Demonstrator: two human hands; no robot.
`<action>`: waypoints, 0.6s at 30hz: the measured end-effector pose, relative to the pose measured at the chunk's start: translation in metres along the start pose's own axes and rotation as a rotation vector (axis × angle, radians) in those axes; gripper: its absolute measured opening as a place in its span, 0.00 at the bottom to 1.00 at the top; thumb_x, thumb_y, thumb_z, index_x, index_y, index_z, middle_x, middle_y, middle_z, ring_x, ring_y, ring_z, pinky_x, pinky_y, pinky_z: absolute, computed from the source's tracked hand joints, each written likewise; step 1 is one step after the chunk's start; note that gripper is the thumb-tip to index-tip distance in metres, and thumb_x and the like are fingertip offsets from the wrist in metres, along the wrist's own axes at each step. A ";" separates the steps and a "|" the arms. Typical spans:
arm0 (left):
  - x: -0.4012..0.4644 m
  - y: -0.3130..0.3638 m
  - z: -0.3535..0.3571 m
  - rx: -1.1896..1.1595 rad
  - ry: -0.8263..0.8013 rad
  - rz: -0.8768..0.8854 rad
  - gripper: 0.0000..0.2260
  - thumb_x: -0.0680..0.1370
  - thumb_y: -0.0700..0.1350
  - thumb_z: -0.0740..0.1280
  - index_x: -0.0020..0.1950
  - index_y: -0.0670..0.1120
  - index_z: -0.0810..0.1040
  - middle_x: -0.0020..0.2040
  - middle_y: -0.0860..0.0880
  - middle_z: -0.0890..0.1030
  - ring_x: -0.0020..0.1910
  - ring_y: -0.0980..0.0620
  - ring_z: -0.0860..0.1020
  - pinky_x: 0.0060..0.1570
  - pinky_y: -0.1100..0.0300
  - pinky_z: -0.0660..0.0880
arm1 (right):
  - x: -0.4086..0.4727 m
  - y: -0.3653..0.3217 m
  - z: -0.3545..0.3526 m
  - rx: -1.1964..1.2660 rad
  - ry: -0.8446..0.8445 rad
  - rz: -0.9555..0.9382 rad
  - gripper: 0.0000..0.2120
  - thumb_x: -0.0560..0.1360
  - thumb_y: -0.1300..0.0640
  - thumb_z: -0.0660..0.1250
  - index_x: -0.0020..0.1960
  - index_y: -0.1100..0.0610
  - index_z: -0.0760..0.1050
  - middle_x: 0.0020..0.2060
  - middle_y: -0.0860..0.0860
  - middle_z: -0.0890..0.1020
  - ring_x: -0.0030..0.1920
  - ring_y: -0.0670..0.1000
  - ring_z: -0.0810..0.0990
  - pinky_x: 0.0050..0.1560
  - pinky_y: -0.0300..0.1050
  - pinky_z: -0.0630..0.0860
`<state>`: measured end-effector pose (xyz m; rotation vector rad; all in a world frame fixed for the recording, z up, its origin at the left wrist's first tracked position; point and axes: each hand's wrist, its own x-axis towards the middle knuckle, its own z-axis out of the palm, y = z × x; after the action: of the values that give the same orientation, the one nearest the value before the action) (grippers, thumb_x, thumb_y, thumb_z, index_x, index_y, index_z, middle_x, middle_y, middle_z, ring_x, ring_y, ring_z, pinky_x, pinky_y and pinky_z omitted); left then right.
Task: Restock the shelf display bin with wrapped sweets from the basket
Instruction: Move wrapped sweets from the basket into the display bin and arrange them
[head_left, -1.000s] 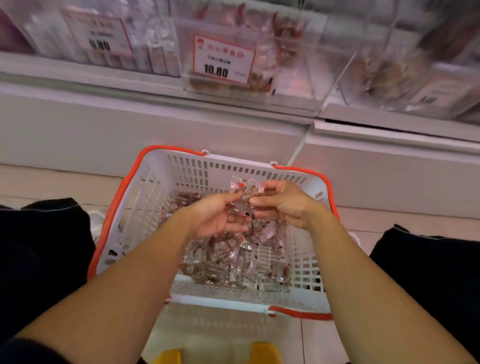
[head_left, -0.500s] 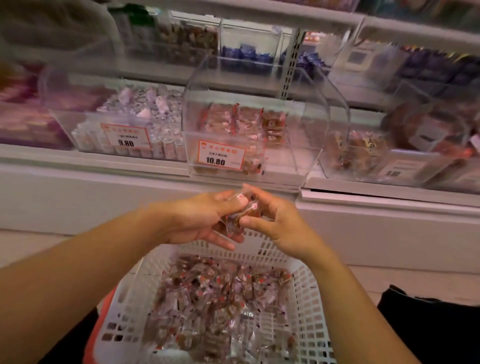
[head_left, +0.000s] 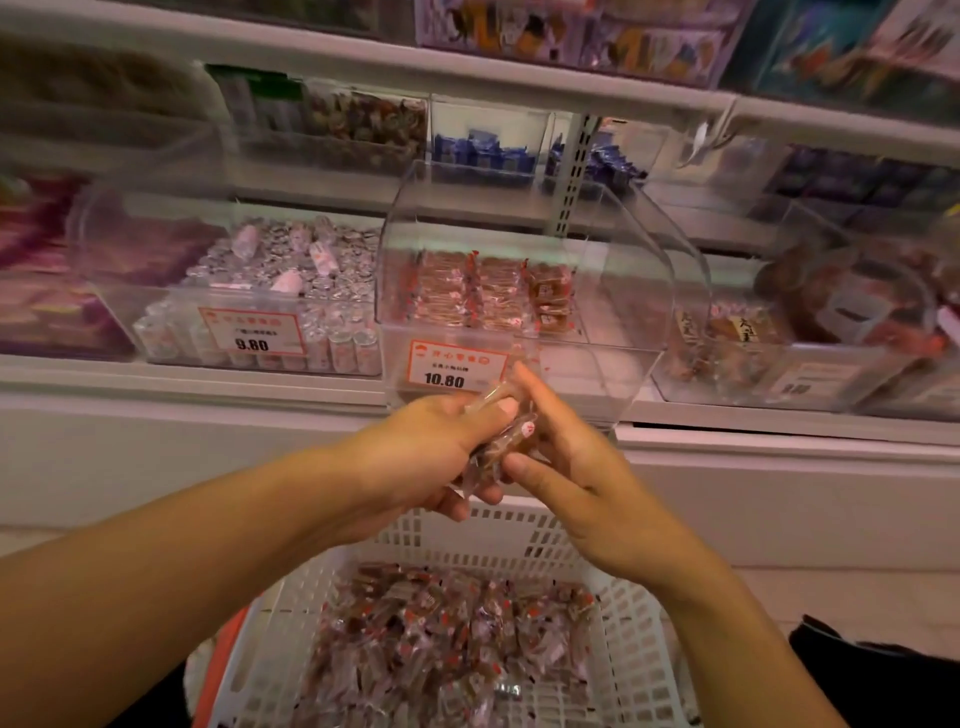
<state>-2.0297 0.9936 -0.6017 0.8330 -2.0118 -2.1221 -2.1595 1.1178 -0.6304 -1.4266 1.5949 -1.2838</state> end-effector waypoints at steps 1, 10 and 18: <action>0.000 0.001 -0.001 -0.003 0.010 0.011 0.17 0.80 0.60 0.61 0.53 0.50 0.83 0.40 0.49 0.84 0.33 0.55 0.80 0.26 0.63 0.71 | 0.001 -0.002 -0.001 0.002 0.031 -0.015 0.32 0.79 0.57 0.66 0.78 0.43 0.57 0.69 0.41 0.73 0.69 0.44 0.73 0.67 0.45 0.73; -0.004 0.014 0.015 -0.405 0.164 0.007 0.21 0.81 0.60 0.57 0.55 0.45 0.80 0.38 0.46 0.82 0.31 0.53 0.76 0.27 0.61 0.72 | 0.006 -0.012 0.001 0.004 0.237 -0.095 0.21 0.75 0.59 0.69 0.66 0.50 0.70 0.54 0.47 0.83 0.56 0.49 0.82 0.58 0.49 0.78; -0.004 0.015 0.026 -0.147 0.321 0.194 0.14 0.80 0.59 0.59 0.55 0.51 0.76 0.41 0.52 0.83 0.34 0.58 0.77 0.34 0.62 0.73 | 0.003 -0.027 0.007 -0.087 0.274 -0.112 0.30 0.77 0.57 0.69 0.74 0.42 0.61 0.60 0.38 0.78 0.60 0.45 0.80 0.61 0.50 0.77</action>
<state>-2.0420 1.0165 -0.5862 0.8533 -1.6811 -1.8664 -2.1446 1.1148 -0.6067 -1.4601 1.7889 -1.5473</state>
